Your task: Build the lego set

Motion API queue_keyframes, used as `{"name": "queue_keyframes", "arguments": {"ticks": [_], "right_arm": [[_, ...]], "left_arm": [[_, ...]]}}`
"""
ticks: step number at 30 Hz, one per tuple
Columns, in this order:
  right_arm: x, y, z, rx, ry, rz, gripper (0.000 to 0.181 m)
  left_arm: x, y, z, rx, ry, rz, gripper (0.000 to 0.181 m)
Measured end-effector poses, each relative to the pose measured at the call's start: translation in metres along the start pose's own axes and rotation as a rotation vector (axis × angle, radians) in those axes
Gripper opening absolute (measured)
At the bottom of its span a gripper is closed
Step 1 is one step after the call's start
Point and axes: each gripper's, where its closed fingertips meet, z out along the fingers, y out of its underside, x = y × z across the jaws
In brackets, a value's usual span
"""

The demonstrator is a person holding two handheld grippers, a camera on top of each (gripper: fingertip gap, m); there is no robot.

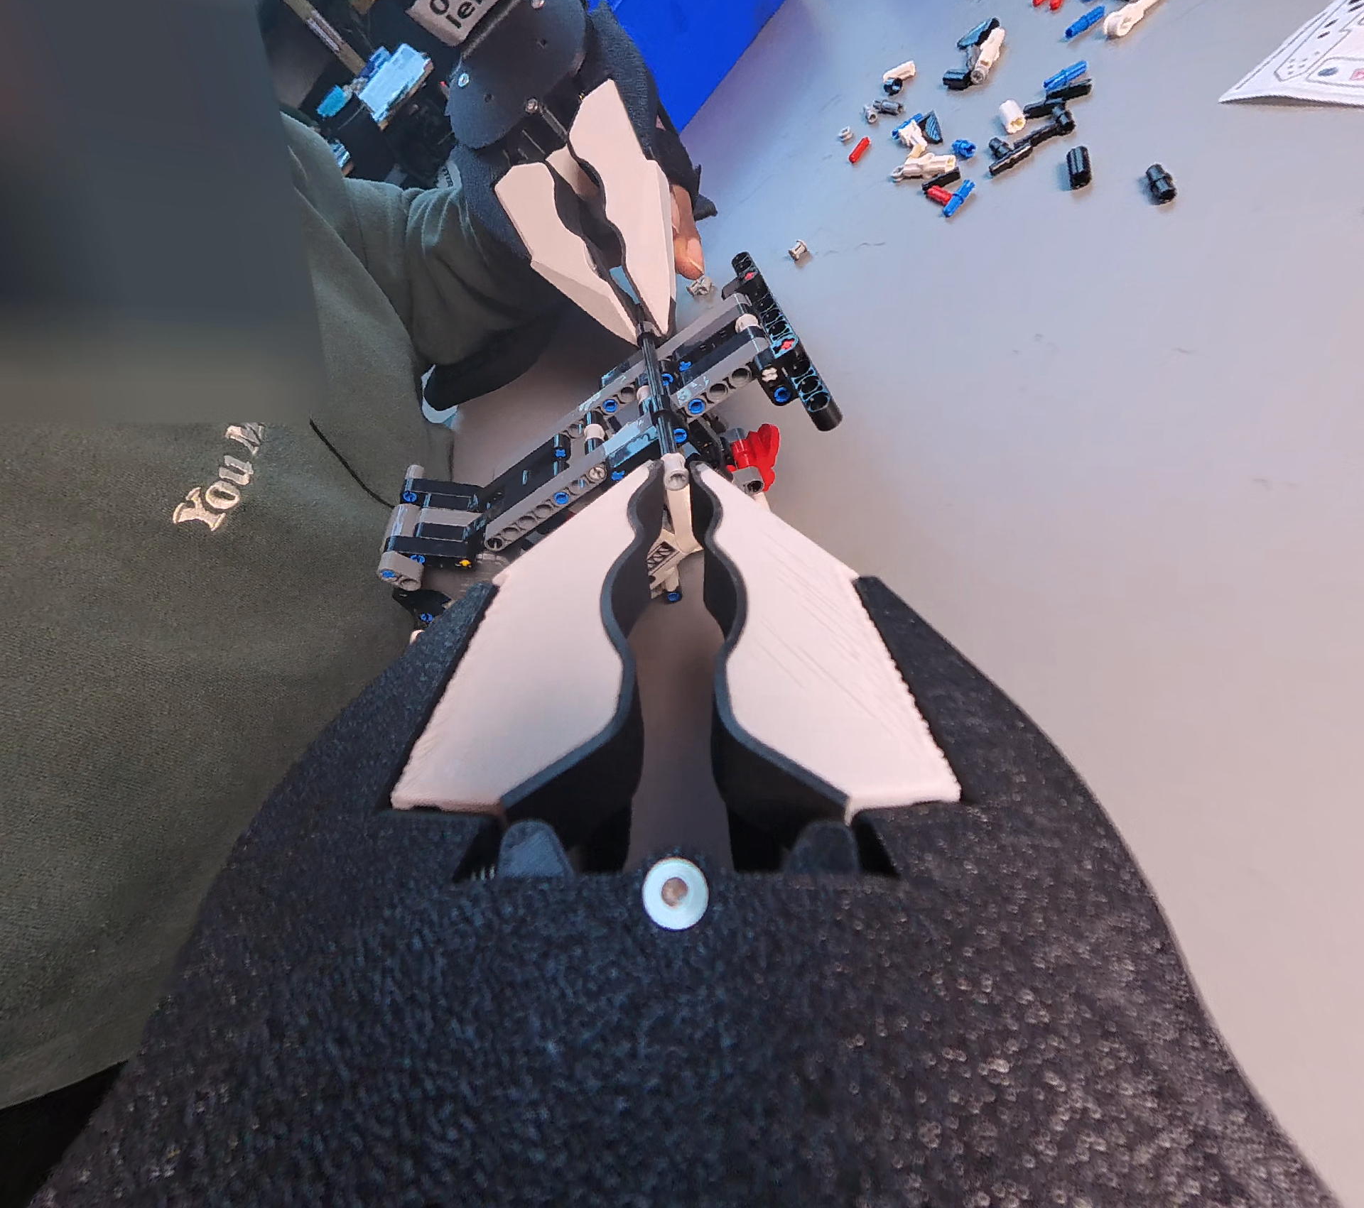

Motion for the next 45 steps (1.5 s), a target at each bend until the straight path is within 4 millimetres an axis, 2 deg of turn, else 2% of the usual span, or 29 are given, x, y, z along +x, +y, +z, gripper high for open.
{"name": "queue_keyframes", "arguments": {"ticks": [10,15,26,28,30,32,41,43,45], "right_arm": [[-0.002,0.001,0.002,-0.068,0.027,0.138,0.006],[-0.001,0.001,0.003,-0.07,0.074,0.152,0.006],[-0.007,0.001,0.002,-0.092,0.099,0.032,0.005],[-0.013,0.003,0.008,-0.097,0.069,-0.004,0.005],[-0.01,0.007,0.013,-0.129,0.109,-0.109,0.005],[-0.01,0.002,0.011,-0.114,0.122,-0.131,0.005],[-0.01,0.006,0.014,-0.049,0.121,-0.163,0.006],[-0.012,0.01,0.012,-0.058,0.133,-0.205,0.021],[-0.014,0.011,0.007,-0.055,0.149,-0.244,0.027]], "left_arm": [[-0.002,0.0,0.001,-0.009,-0.123,0.173,0.003],[0.001,0.0,0.001,0.007,-0.144,0.173,0.003],[0.006,-0.002,0.002,0.021,-0.103,0.145,0.002],[0.012,-0.006,0.006,0.04,-0.071,0.134,0.002],[0.008,-0.002,0.008,0.005,-0.098,0.147,0.002],[0.007,-0.005,0.007,0.023,-0.085,0.097,0.002],[0.009,-0.003,0.006,0.033,-0.056,0.1,0.003],[0.01,-0.003,0.005,0.033,-0.048,0.097,0.003],[0.01,-0.003,0.004,0.036,-0.042,0.09,0.003]]}}
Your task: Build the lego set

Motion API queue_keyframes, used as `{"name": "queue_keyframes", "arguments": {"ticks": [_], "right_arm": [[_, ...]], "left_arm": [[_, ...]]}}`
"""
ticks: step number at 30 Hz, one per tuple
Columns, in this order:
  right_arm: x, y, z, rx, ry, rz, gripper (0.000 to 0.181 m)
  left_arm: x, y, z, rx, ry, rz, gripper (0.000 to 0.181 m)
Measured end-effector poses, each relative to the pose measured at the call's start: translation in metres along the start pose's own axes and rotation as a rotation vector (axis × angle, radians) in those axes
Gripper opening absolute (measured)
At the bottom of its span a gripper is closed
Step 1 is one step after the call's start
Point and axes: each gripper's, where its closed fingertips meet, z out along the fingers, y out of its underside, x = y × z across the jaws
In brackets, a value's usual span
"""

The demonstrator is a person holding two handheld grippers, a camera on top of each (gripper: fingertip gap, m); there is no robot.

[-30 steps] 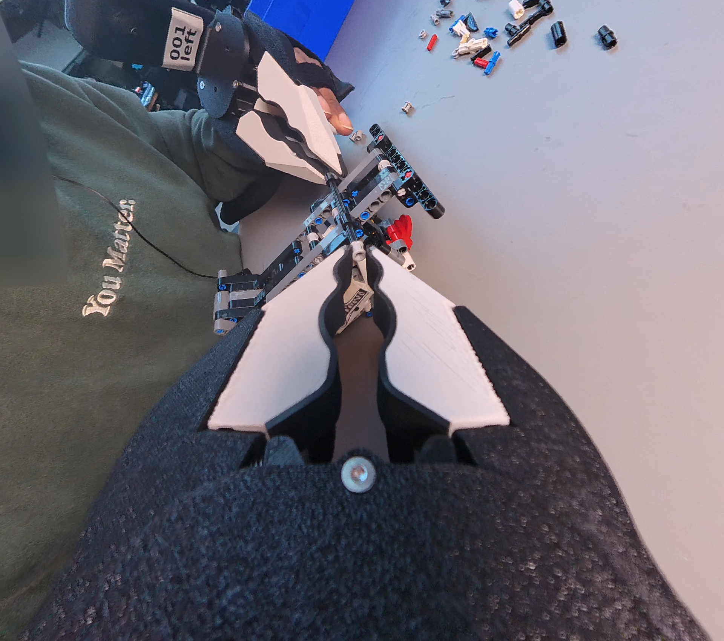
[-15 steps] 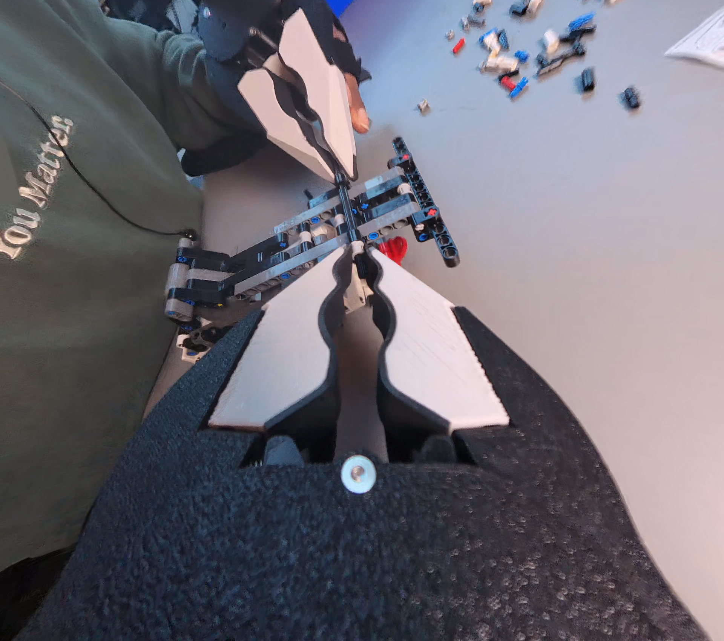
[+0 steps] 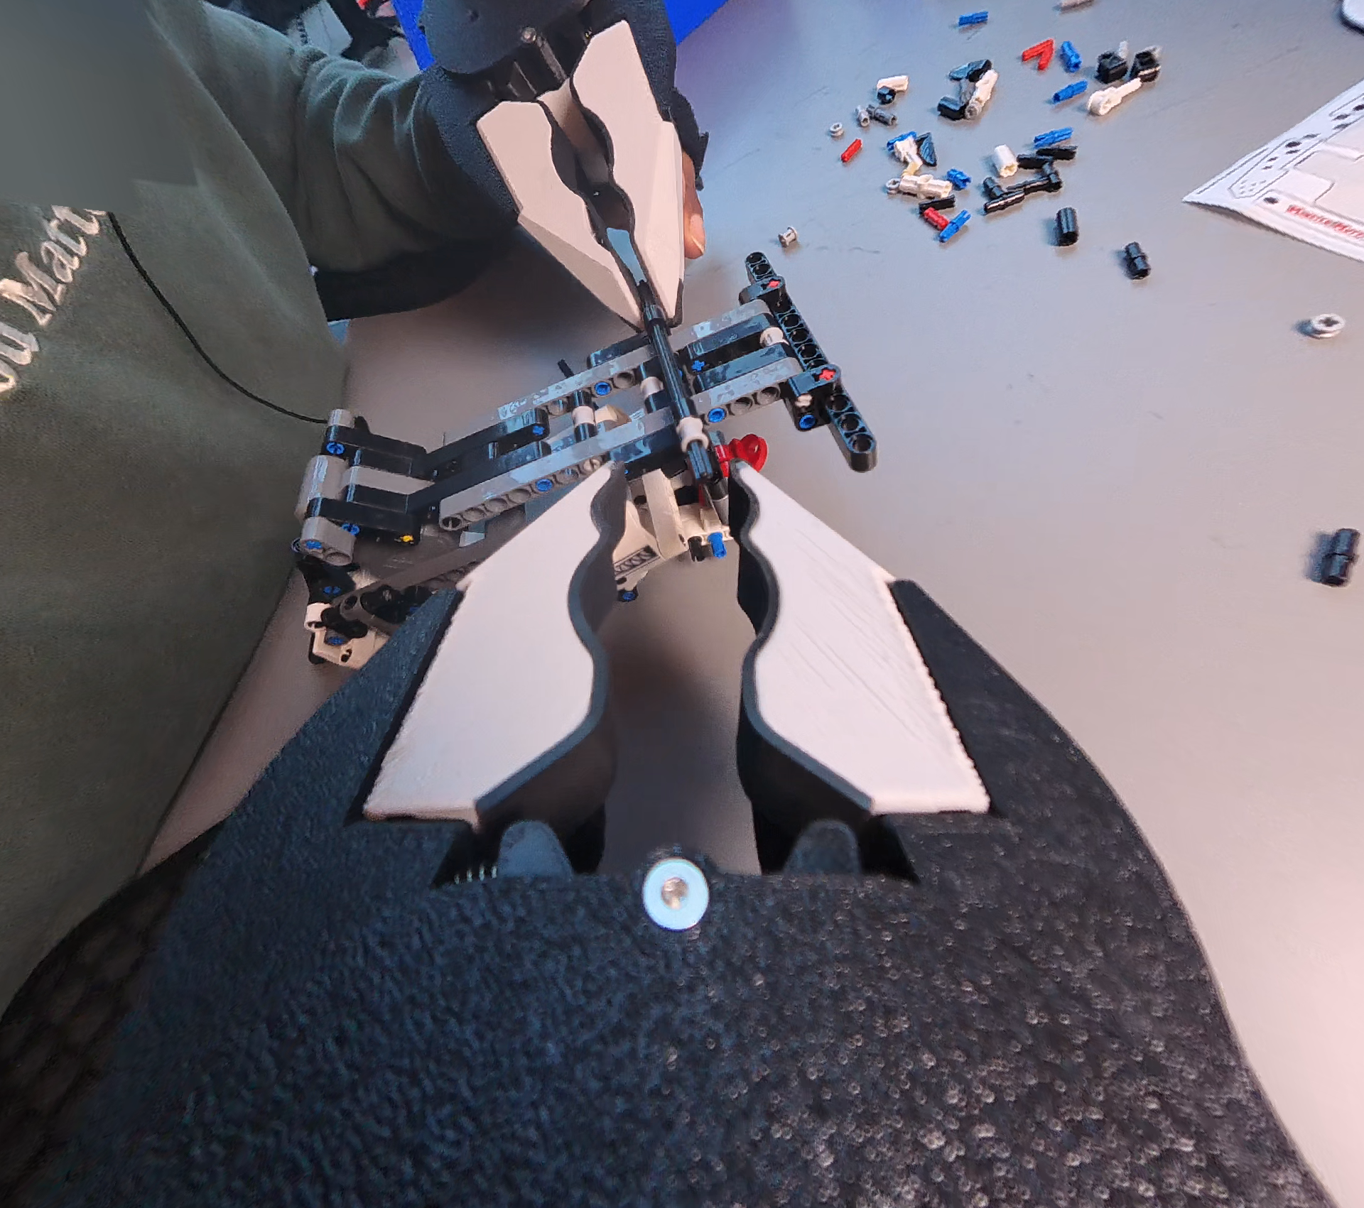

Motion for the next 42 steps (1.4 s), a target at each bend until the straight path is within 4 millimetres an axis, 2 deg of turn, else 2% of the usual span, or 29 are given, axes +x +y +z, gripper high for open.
{"name": "queue_keyframes", "arguments": {"ticks": [6,11,21,23,27,30,34,40,42], "right_arm": [[0.008,0.004,-0.006,0.011,0.088,-0.033,0.019],[0.009,0.004,-0.002,0.009,0.093,-0.058,0.015],[0.006,-0.004,-0.003,0.019,0.09,-0.079,0.015],[0.003,-0.006,-0.009,0.038,0.102,-0.073,0.017],[-0.009,-0.011,-0.02,0.098,0.142,-0.058,0.018],[-0.019,-0.008,-0.026,0.12,0.183,-0.052,0.018],[-0.03,-0.004,-0.032,0.144,0.235,-0.047,0.018],[-0.016,-0.005,-0.034,0.138,0.352,-0.087,0.012],[-0.008,-0.005,-0.031,0.119,0.364,-0.116,0.012]], "left_arm": [[0.0,0.0,0.0,0.006,0.013,-0.013,0.004],[-0.002,-0.002,-0.008,0.021,0.021,-0.045,0.019],[0.003,0.007,-0.019,-0.016,0.059,-0.082,0.015],[0.006,0.013,-0.025,-0.042,0.077,-0.141,0.016],[0.026,0.034,-0.034,-0.128,0.118,-0.244,0.023],[0.043,0.051,-0.037,-0.185,0.109,-0.288,0.026],[0.058,0.062,-0.04,-0.196,0.08,-0.332,0.026],[0.064,0.078,-0.035,-0.268,0.037,-0.323,0.025],[0.061,0.082,-0.034,-0.293,0.02,-0.291,0.018]]}}
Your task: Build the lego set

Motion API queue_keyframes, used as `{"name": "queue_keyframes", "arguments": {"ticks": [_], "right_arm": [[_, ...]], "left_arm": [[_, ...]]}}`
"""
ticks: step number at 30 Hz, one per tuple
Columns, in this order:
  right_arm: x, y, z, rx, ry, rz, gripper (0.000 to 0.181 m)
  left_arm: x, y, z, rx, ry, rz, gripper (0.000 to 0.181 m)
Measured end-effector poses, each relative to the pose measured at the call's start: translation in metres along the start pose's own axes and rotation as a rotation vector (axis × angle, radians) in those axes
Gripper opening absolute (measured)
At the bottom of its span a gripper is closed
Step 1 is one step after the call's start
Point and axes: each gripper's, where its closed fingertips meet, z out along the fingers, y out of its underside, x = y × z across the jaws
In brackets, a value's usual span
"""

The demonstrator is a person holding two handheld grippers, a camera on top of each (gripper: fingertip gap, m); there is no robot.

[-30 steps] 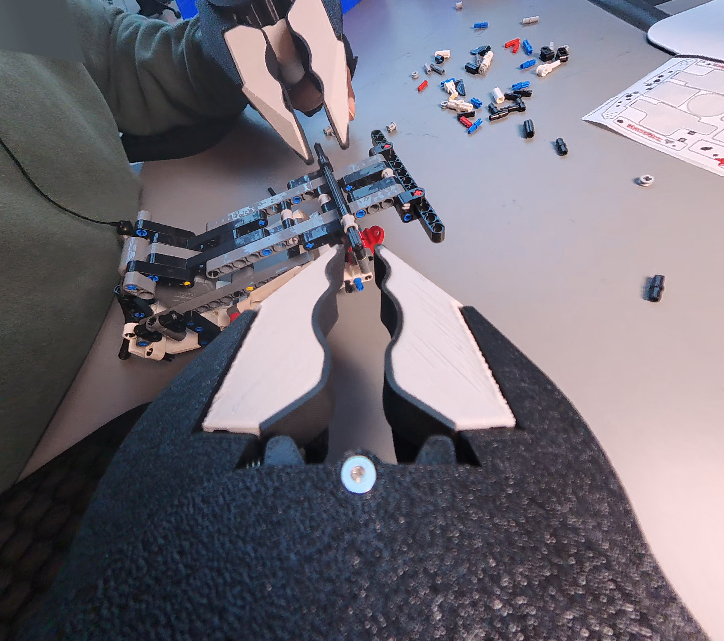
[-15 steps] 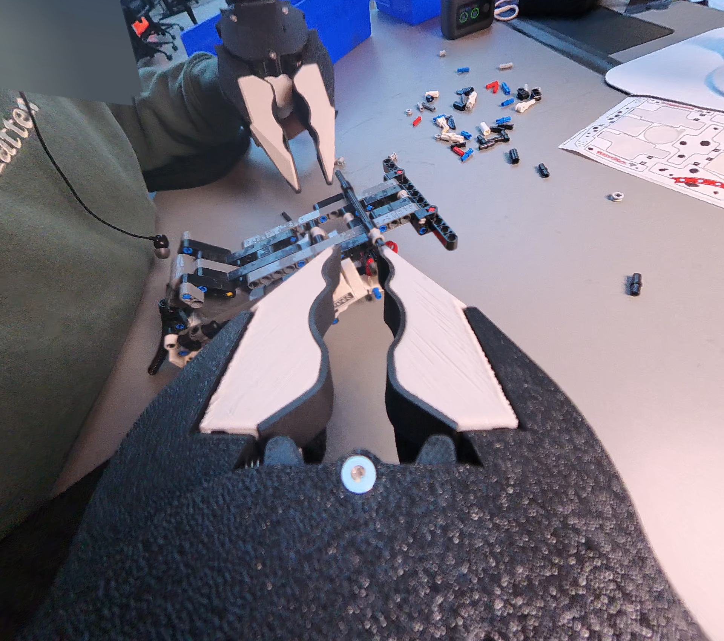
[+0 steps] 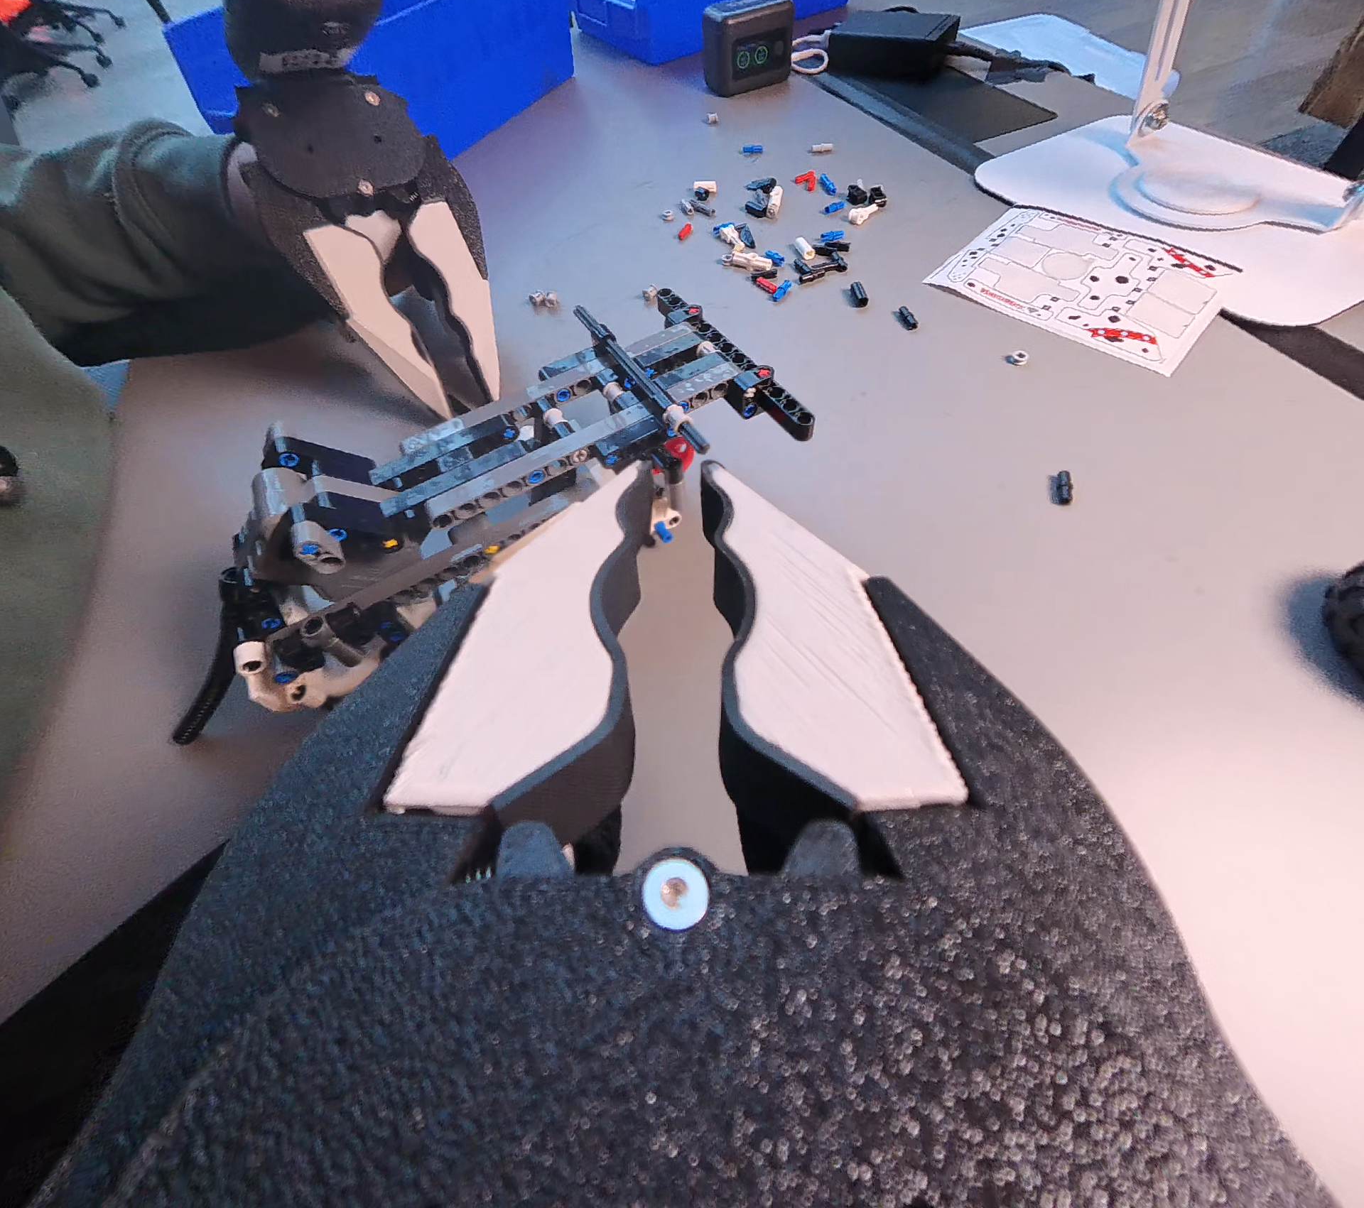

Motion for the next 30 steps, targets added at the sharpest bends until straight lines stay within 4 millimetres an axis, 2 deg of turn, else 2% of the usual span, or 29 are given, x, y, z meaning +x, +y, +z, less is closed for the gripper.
{"name": "queue_keyframes", "arguments": {"ticks": [4,11,16,23,25,27,30], "right_arm": [[0.009,0.001,0.013,-0.036,-0.008,-0.058,0.013],[0.011,0.006,0.028,-0.1,-0.056,-0.124,0.016],[0.006,0.002,0.027,-0.083,-0.049,-0.125,0.016],[-0.003,0.011,0.021,-0.088,-0.03,-0.1,0.016],[-0.004,0.009,0.019,-0.081,-0.023,-0.097,0.016],[-0.006,0.006,0.016,-0.072,-0.014,-0.099,0.016],[-0.007,-0.001,0.012,-0.056,0.001,-0.105,0.016]], "left_arm": [[-0.006,0.003,-0.002,-0.007,-0.012,0.011,0.004],[-0.007,0.006,-0.004,-0.026,-0.063,0.089,0.003],[-0.01,0.008,-0.009,-0.001,-0.045,0.079,0.003],[-0.007,0.014,-0.012,-0.006,-0.021,0.111,0.003],[-0.004,0.016,-0.021,0.005,0.021,0.101,0.013],[-0.018,0.011,-0.039,0.074,-0.016,0.043,0.016],[-0.057,0.016,-0.066,0.13,-0.171,-0.053,0.014]]}}
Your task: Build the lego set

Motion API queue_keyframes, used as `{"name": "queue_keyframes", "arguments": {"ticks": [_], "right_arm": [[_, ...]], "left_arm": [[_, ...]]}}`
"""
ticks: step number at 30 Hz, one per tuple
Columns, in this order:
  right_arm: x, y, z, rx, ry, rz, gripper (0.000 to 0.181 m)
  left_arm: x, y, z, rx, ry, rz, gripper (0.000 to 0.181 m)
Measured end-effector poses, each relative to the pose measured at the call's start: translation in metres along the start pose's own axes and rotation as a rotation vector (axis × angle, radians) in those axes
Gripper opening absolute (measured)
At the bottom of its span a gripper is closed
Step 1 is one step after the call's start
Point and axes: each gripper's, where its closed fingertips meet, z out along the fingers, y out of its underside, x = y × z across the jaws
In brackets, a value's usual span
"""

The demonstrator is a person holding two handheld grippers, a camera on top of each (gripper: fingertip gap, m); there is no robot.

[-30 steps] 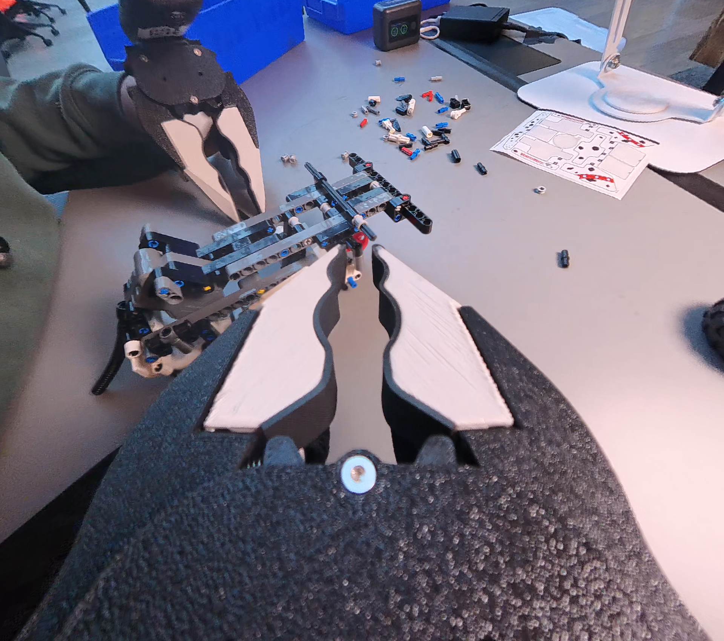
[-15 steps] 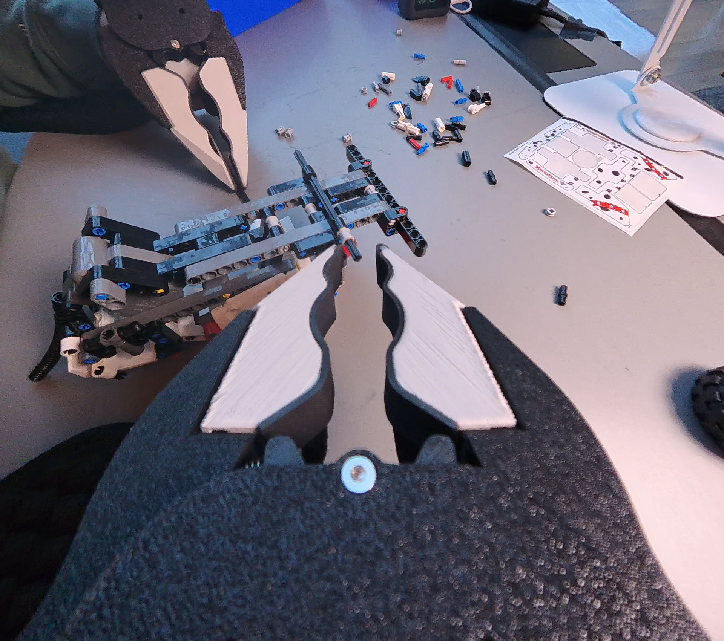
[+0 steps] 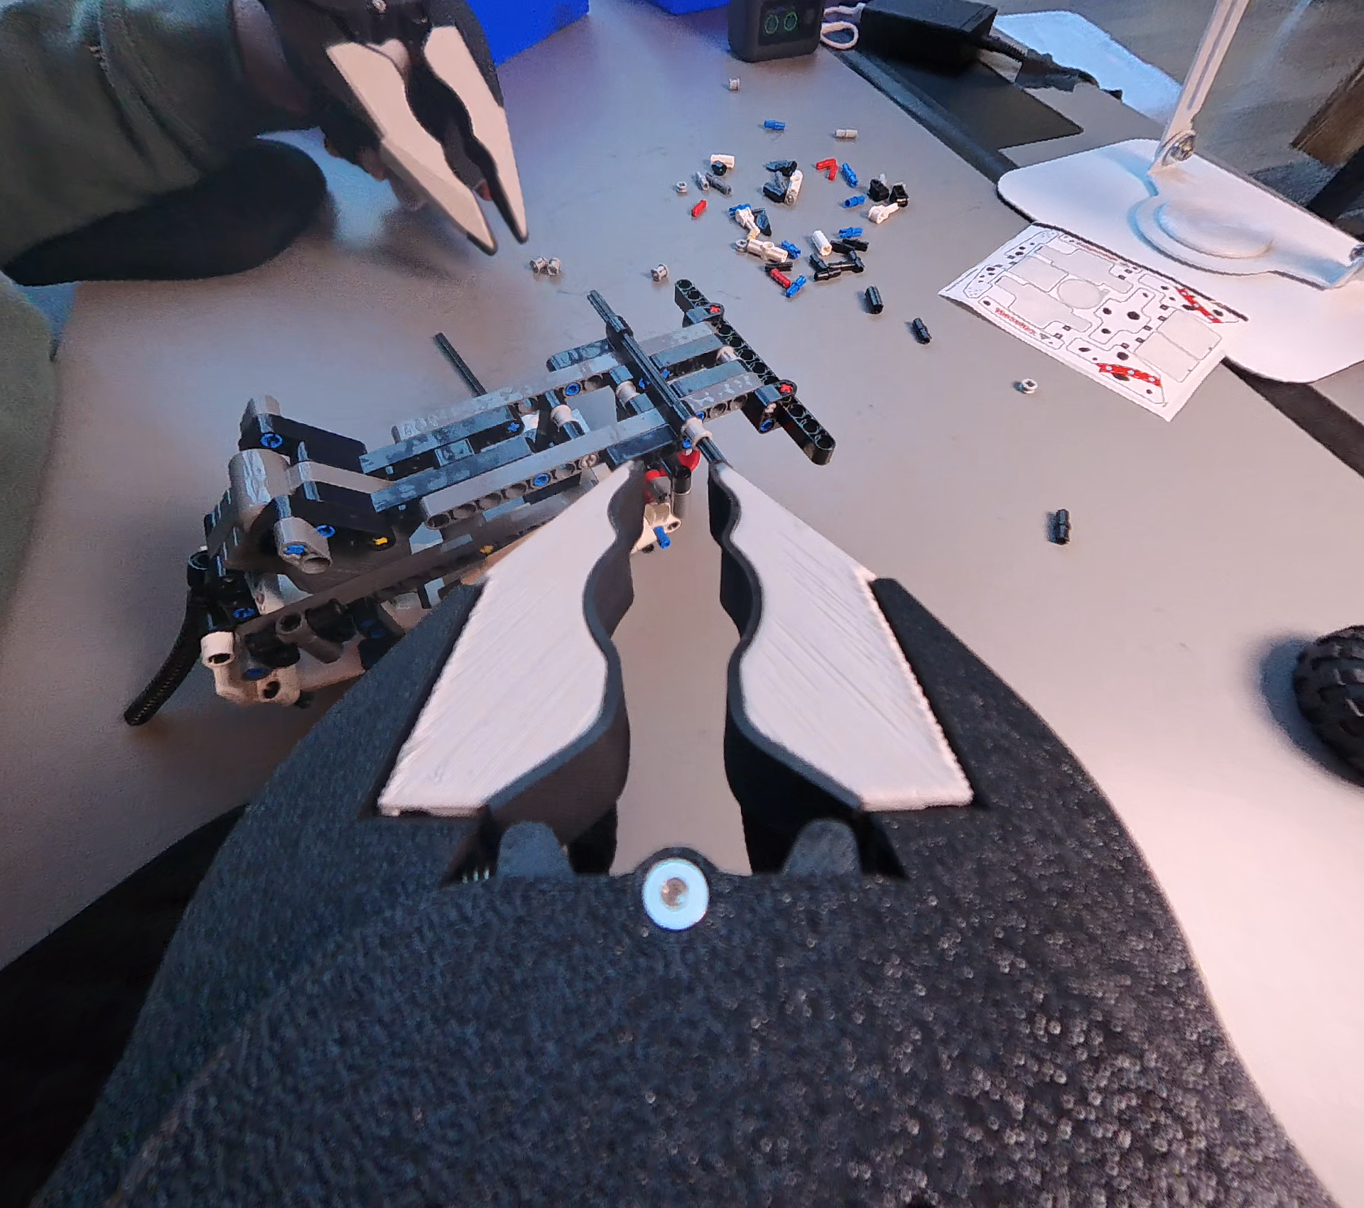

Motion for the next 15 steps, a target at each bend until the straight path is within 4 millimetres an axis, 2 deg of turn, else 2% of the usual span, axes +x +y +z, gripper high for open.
{"name": "queue_keyframes", "arguments": {"ticks": [2,6,15], "right_arm": [[0.0,-0.003,-0.001,0.012,0.006,0.001,0.016],[-0.002,-0.007,0.002,0.027,0.01,0.002,0.016],[-0.006,-0.01,0.006,0.04,0.006,-0.006,0.016]], "left_arm": [[-0.018,0.013,-0.005,-0.039,-0.063,-0.032,0.016],[-0.022,0.029,0.003,-0.095,-0.073,-0.042,0.017],[-0.021,0.028,0.008,-0.105,-0.102,0.011,0.008]]}}
